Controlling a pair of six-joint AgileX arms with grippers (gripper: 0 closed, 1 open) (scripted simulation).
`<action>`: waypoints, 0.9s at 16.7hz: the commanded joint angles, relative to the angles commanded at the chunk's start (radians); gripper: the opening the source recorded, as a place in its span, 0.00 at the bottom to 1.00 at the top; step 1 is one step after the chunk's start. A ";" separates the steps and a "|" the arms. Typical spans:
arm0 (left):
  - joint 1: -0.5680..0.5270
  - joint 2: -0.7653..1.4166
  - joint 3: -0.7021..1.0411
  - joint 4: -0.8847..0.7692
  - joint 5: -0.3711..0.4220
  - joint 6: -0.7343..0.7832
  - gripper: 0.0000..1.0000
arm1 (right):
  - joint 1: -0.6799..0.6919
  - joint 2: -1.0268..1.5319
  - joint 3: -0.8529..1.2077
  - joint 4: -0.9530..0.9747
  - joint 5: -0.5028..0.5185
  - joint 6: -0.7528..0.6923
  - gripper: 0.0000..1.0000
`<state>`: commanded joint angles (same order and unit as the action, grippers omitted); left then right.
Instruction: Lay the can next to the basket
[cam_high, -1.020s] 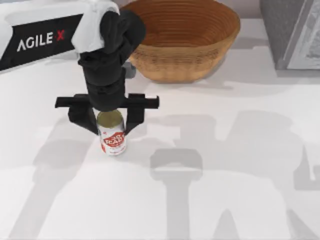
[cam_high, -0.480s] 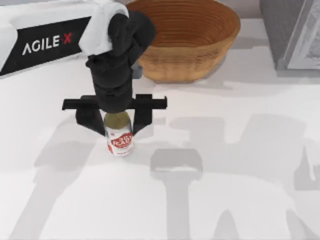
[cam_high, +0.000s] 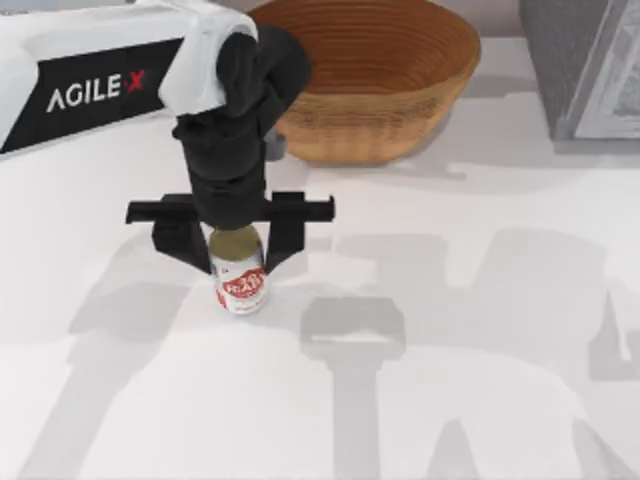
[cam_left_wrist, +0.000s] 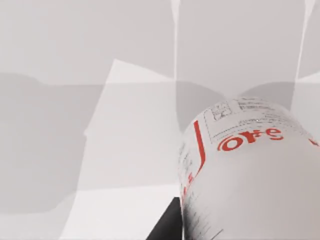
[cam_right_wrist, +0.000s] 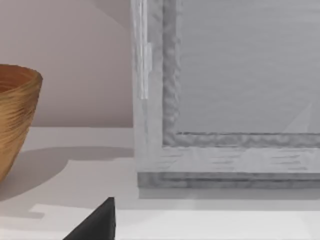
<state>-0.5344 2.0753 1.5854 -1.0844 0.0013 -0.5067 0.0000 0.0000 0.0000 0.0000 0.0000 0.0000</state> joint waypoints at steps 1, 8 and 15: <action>0.000 0.000 0.000 0.000 0.000 0.000 0.23 | 0.000 0.000 0.000 0.000 0.000 0.000 1.00; 0.000 0.000 0.000 0.000 0.000 0.000 0.75 | 0.000 0.000 0.000 0.000 0.000 0.000 1.00; 0.000 0.000 0.000 0.000 0.000 0.000 1.00 | 0.000 0.000 0.000 0.000 0.000 0.000 1.00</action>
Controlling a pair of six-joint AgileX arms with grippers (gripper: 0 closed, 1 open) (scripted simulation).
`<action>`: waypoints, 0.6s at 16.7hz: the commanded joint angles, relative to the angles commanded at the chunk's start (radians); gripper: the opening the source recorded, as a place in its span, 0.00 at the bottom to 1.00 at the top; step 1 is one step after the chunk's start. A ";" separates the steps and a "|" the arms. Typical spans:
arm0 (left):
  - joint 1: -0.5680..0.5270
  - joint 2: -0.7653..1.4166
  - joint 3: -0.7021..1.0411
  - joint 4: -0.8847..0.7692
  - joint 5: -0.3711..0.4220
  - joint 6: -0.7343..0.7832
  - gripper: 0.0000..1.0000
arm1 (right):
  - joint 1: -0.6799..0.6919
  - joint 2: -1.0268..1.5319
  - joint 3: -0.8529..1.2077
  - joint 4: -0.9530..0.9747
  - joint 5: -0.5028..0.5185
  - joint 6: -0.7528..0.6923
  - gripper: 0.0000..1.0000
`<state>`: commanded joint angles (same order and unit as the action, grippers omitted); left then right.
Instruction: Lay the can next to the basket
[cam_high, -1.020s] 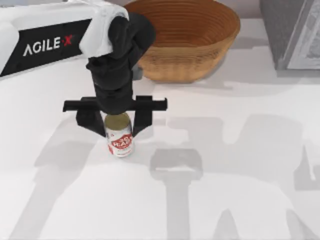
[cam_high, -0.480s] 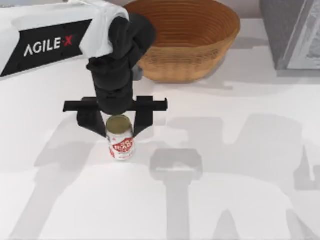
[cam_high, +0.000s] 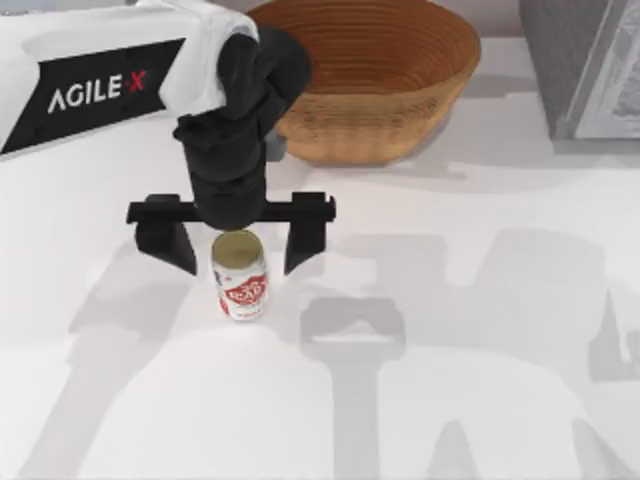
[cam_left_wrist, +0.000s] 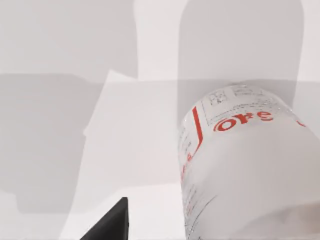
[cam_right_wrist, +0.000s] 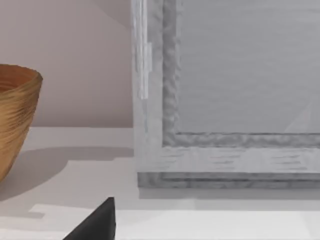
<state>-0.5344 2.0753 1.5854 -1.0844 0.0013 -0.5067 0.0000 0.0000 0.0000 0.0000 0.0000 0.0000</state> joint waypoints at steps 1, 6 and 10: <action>0.000 0.000 0.000 0.000 0.000 0.000 1.00 | 0.000 0.000 0.000 0.000 0.000 0.000 1.00; 0.002 -0.001 0.004 -0.004 0.000 0.000 1.00 | 0.000 0.000 0.000 0.000 0.000 0.000 1.00; -0.001 -0.015 0.074 -0.093 0.000 0.000 1.00 | 0.000 0.000 0.000 0.000 0.000 0.000 1.00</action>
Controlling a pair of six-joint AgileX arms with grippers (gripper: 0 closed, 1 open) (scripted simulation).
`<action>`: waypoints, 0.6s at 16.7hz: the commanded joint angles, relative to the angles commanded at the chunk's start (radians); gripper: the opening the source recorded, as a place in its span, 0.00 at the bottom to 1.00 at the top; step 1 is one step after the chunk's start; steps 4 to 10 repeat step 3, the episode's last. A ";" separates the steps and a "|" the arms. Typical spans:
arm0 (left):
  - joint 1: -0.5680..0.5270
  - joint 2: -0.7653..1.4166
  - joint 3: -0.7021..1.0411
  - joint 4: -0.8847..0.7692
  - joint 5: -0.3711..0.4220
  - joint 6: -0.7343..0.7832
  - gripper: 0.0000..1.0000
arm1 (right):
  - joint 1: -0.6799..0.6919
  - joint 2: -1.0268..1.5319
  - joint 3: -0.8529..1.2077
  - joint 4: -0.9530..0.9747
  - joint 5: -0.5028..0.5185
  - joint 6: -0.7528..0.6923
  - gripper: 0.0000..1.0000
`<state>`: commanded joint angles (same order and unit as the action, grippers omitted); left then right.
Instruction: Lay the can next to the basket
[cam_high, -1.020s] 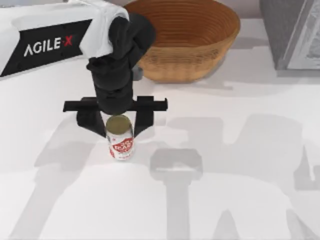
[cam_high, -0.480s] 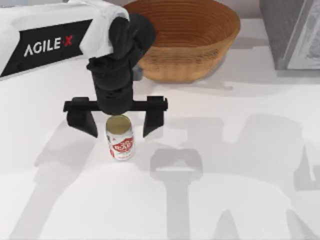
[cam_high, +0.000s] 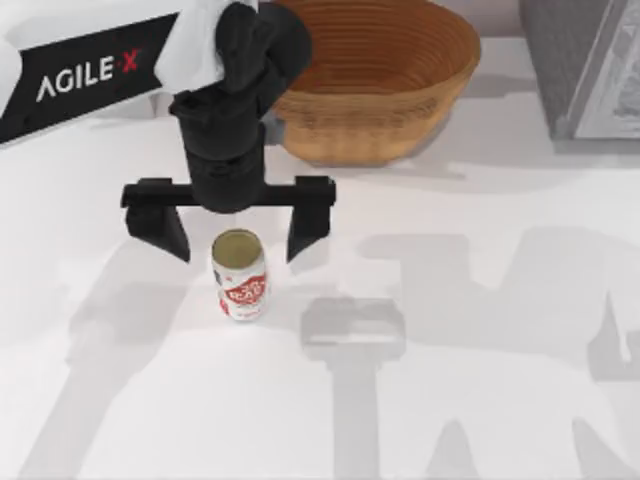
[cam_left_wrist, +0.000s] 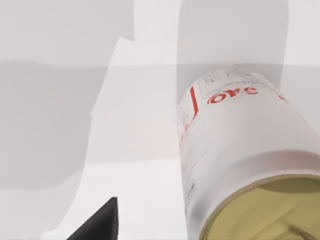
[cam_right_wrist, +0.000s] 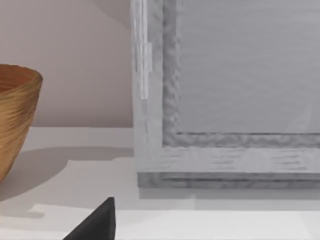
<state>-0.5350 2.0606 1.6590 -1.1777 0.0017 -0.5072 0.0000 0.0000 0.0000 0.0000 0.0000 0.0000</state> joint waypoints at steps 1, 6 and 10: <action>0.001 -0.006 0.020 -0.026 0.000 -0.001 1.00 | 0.000 0.000 0.000 0.000 0.000 0.000 1.00; 0.001 -0.013 0.044 -0.053 -0.001 -0.001 1.00 | 0.000 0.000 0.000 0.000 0.000 0.000 1.00; 0.001 -0.013 0.044 -0.053 -0.001 -0.001 1.00 | 0.000 0.000 0.000 0.000 0.000 0.000 1.00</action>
